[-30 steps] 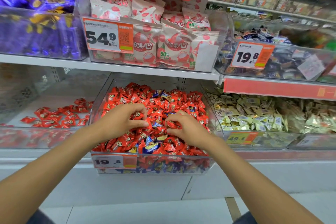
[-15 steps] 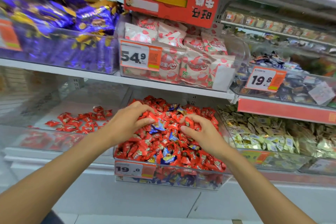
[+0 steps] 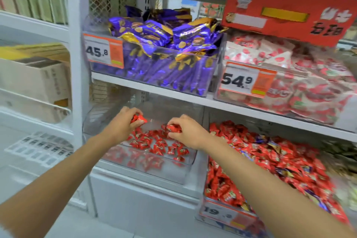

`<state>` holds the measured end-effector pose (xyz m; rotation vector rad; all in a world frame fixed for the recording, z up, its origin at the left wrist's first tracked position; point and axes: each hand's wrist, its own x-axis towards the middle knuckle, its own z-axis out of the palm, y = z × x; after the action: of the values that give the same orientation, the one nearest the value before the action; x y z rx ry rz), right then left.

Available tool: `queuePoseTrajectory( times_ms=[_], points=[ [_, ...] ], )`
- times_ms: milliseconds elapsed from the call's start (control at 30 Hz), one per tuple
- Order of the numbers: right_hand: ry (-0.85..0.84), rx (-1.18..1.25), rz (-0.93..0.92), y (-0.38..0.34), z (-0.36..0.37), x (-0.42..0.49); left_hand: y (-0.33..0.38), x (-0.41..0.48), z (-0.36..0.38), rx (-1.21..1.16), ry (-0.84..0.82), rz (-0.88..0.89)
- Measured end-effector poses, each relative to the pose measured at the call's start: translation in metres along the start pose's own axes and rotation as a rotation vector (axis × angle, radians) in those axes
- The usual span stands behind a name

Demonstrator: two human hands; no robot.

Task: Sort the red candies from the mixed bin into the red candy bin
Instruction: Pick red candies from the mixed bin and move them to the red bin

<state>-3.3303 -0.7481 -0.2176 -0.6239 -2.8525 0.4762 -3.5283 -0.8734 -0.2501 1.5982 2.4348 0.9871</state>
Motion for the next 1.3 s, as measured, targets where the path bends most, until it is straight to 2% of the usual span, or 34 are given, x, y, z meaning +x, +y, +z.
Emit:
queuePoseTrajectory(
  times_ms=[100, 133, 200, 300, 500, 667, 800, 900, 1200, 1300],
  points=[
    [-0.221, -0.181, 0.106, 0.002, 0.008, 0.019, -0.008, 0.001, 0.002, 0.159, -0.124, -0.05],
    [-0.232, -0.227, 0.121, 0.004, 0.006, 0.019, -0.004, -0.001, 0.001, 0.214, -0.143, -0.068],
    [-0.103, -0.237, 0.077, 0.006, -0.004, 0.009, 0.005, -0.006, 0.0, 0.206, -0.144, -0.06],
    [0.142, -0.148, 0.021, 0.019, -0.029, -0.035, 0.037, -0.014, 0.006, 0.067, -0.138, 0.086],
    [0.394, -0.131, 0.185, 0.091, -0.068, -0.176, 0.162, -0.026, 0.057, -0.014, -0.163, 0.454],
    [0.417, -0.05, 0.344, 0.13, -0.076, -0.244, 0.238, -0.022, 0.116, 0.042, -0.222, 0.563],
    [0.391, 0.046, 0.37, 0.145, -0.078, -0.261, 0.257, -0.006, 0.147, 0.255, -0.33, 0.46],
    [0.381, 0.089, 0.368, 0.151, -0.084, -0.258, 0.266, -0.001, 0.154, 0.415, -0.378, 0.447],
    [0.39, 0.068, 0.331, 0.156, -0.082, -0.232, 0.255, -0.011, 0.131, -0.082, -0.333, 0.476],
    [0.269, -0.011, 0.284, 0.151, -0.07, -0.213, 0.251, -0.015, 0.125, -0.133, -0.266, 0.478]
  ],
)
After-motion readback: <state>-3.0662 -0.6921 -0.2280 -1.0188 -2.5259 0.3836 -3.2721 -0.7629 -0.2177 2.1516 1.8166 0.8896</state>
